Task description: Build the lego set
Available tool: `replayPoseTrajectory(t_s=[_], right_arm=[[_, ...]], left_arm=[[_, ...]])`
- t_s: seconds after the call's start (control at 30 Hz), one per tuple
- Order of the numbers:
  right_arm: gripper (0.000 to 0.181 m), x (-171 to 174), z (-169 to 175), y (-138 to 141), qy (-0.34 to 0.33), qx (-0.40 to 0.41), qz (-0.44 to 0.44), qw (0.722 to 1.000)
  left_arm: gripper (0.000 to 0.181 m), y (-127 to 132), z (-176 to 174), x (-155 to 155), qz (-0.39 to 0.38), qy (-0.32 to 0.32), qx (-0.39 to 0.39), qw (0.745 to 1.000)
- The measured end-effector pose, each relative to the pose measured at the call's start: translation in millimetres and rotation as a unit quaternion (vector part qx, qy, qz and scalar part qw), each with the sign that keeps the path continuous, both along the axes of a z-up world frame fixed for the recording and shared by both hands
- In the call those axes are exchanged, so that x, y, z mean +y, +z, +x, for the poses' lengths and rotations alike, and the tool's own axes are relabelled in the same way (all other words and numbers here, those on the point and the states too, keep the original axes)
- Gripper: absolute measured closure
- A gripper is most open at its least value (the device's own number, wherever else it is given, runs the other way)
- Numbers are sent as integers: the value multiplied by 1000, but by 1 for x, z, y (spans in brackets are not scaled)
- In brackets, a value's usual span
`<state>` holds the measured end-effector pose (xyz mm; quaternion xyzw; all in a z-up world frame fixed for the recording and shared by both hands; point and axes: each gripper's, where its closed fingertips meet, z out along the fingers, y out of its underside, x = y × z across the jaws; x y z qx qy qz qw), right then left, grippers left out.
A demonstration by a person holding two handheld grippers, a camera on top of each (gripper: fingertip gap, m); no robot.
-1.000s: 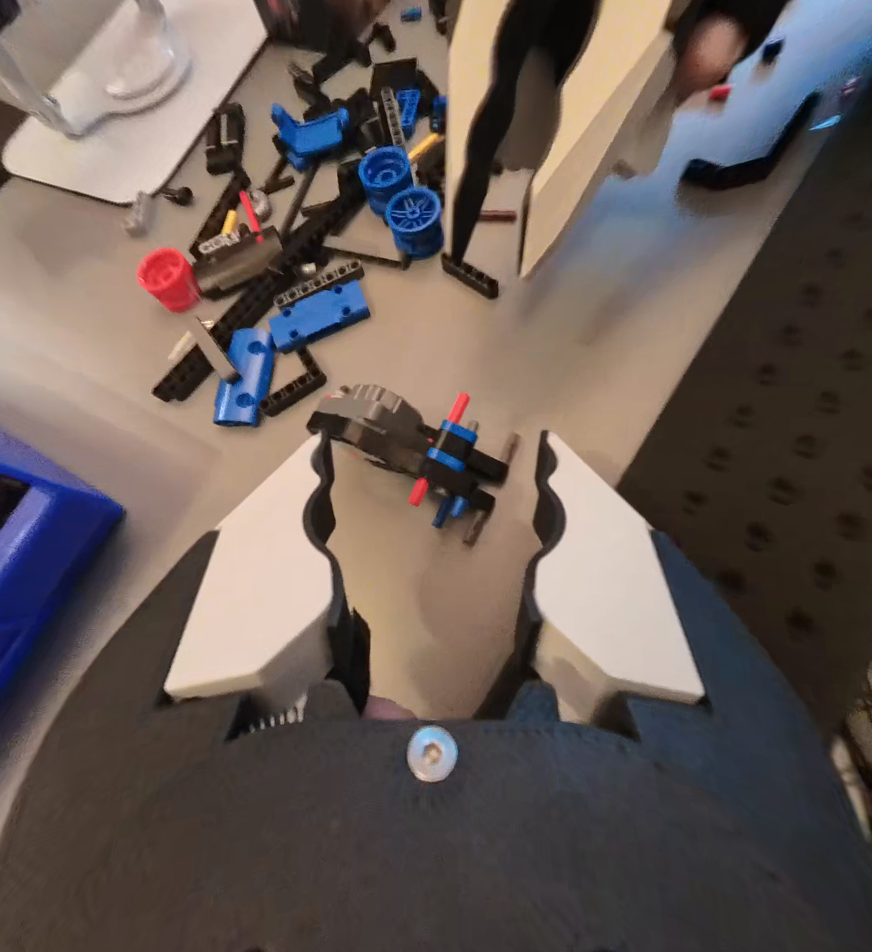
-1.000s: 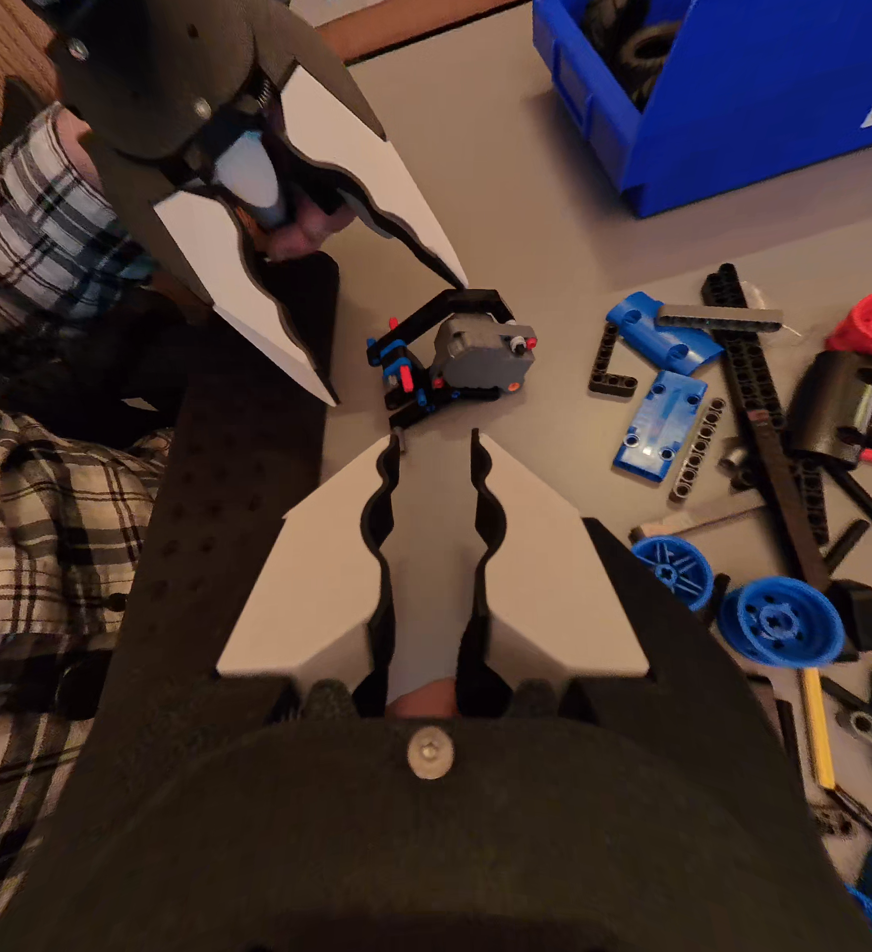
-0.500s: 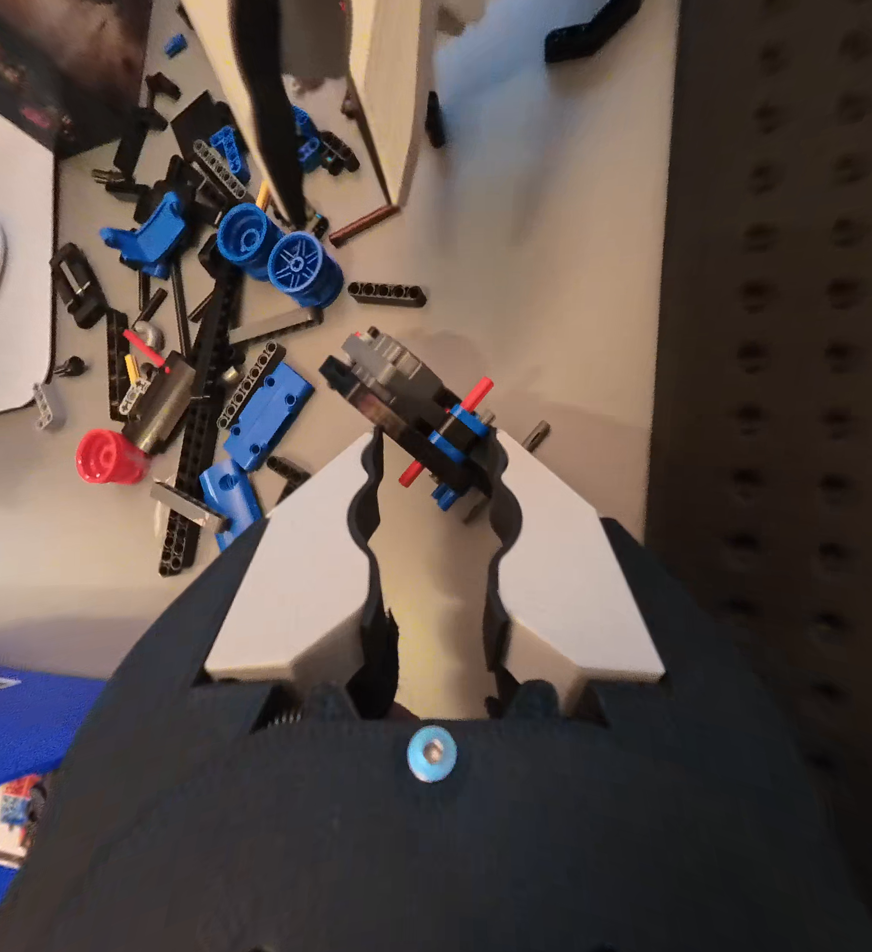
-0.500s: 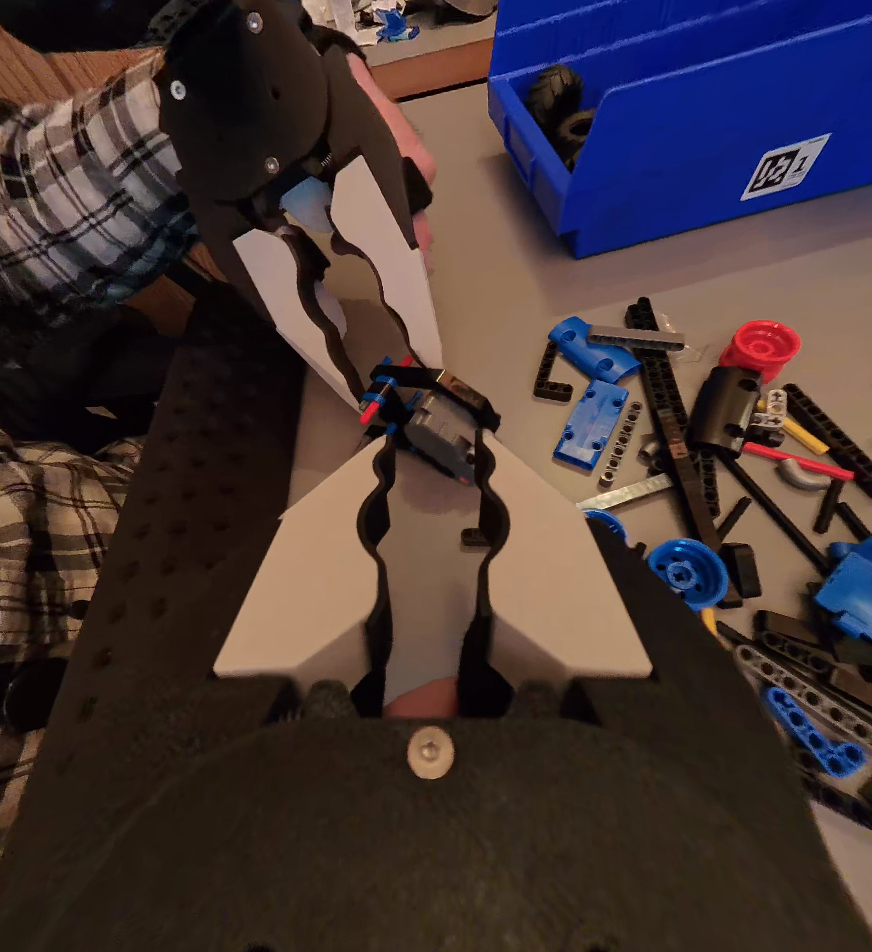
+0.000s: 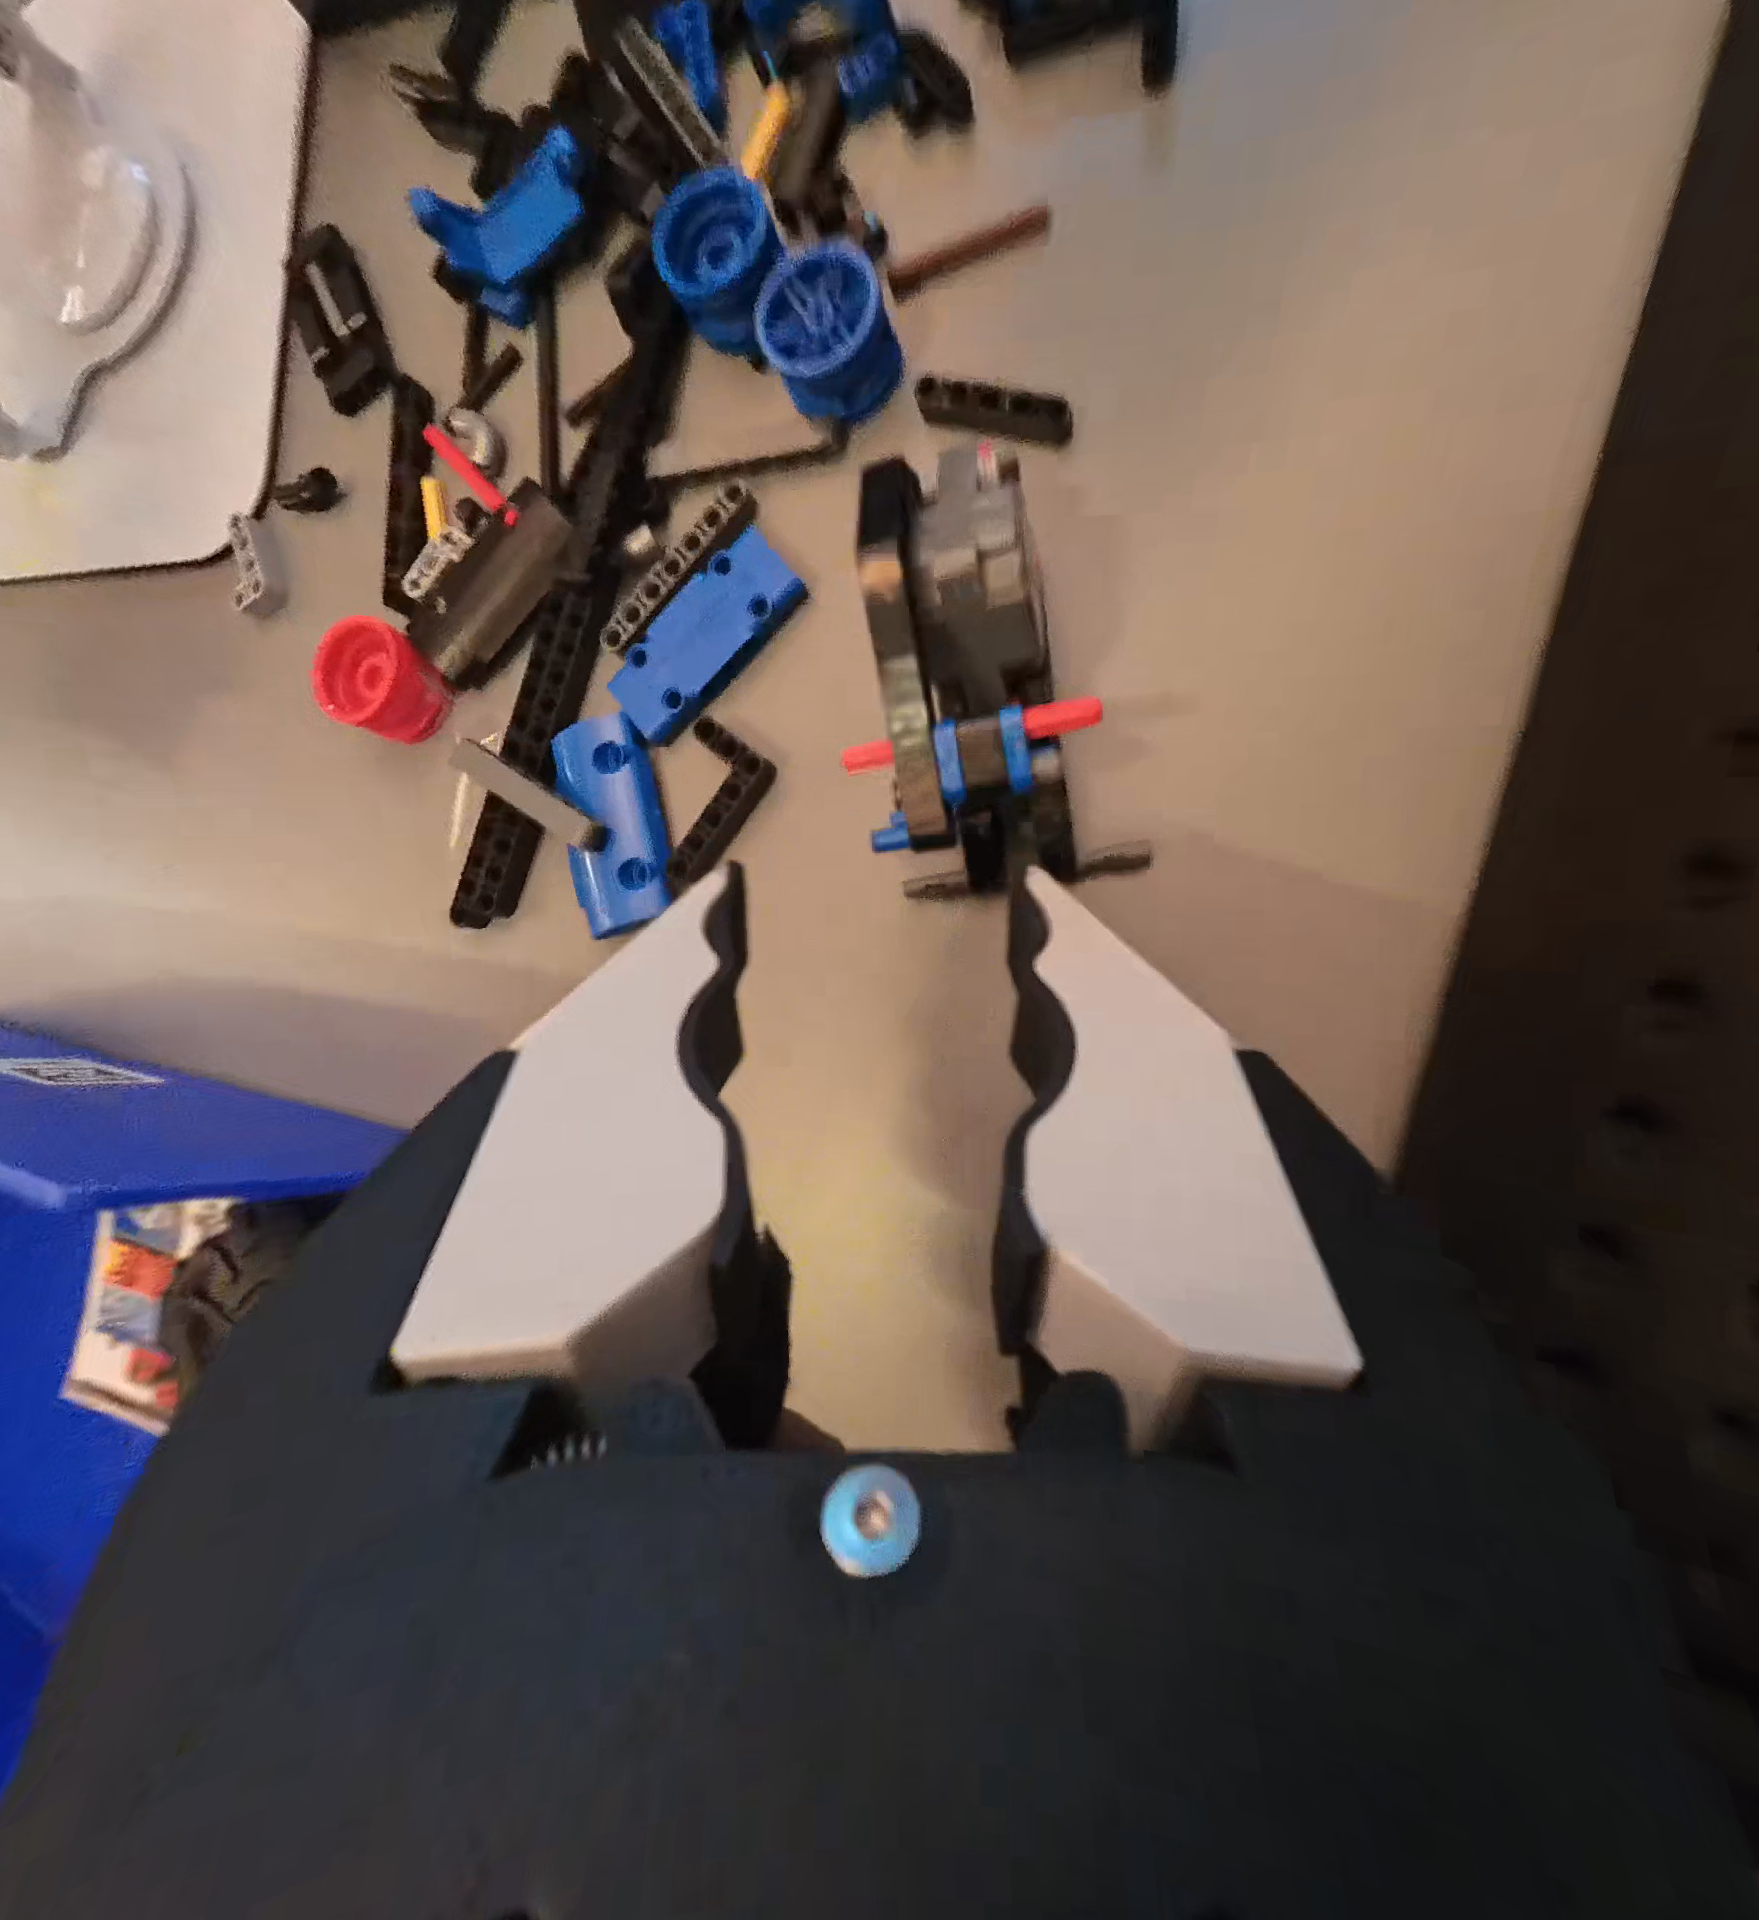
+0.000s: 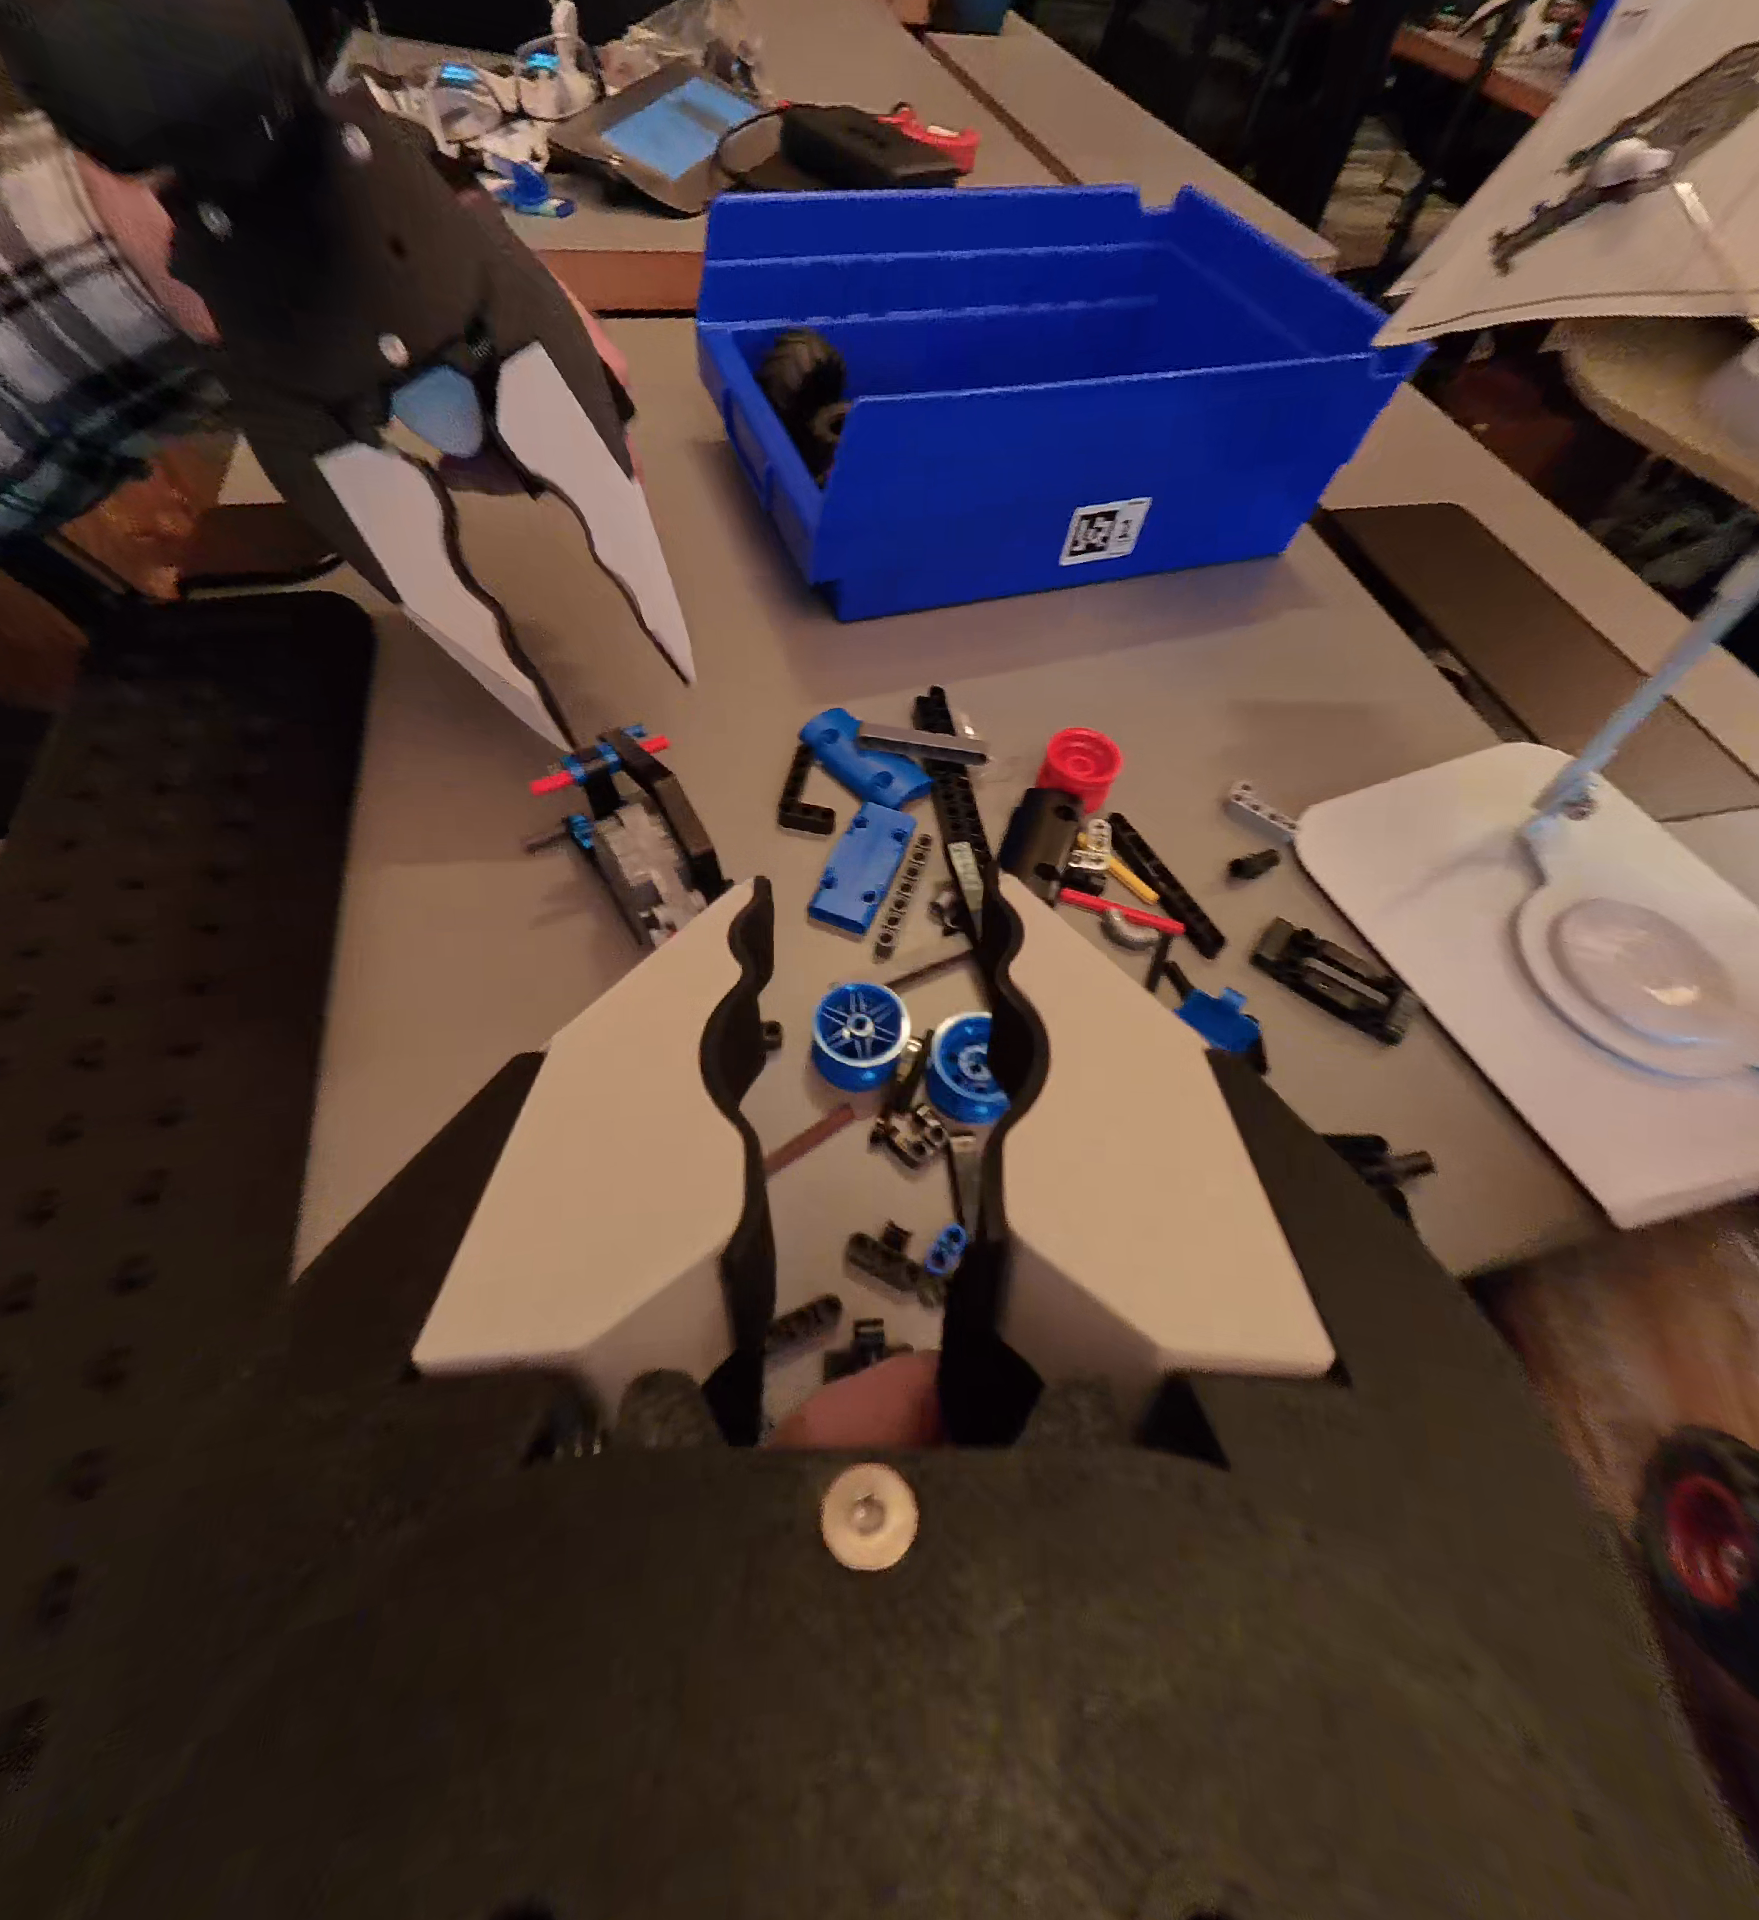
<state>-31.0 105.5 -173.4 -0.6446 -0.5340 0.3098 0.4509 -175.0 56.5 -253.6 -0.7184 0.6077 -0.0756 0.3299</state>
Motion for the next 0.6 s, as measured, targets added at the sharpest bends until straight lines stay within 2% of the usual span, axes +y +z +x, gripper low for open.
replayPoseTrajectory(t_s=[0.07,0.17,0.23,0.3,0.4,0.5,0.57,0.6], right_arm=[[143,5,9,2,-12,3,7,1000],[144,11,16,0,-23,5,5,1000],[144,13,17,-2,-25,5,1,1000],[145,14,18,-4,-27,5,1,1000],[145,17,21,-4,-31,2,4,1000],[145,19,27,-4,-33,-4,5,999],[145,20,33,-10,-36,-30,9,999],[144,22,36,-12,-40,-40,13,998]], left_arm=[[120,12,9,-1,-12,11,-46,999],[121,6,26,-2,-18,11,-42,999],[135,4,39,-5,-23,6,-49,999],[162,3,39,-2,-16,15,-42,999],[181,2,33,-1,-2,20,-33,999],[181,-6,26,-9,-13,17,-17,1000],[178,0,21,-9,-1,26,-22,999],[161,10,25,-7,1,29,-49,998]])
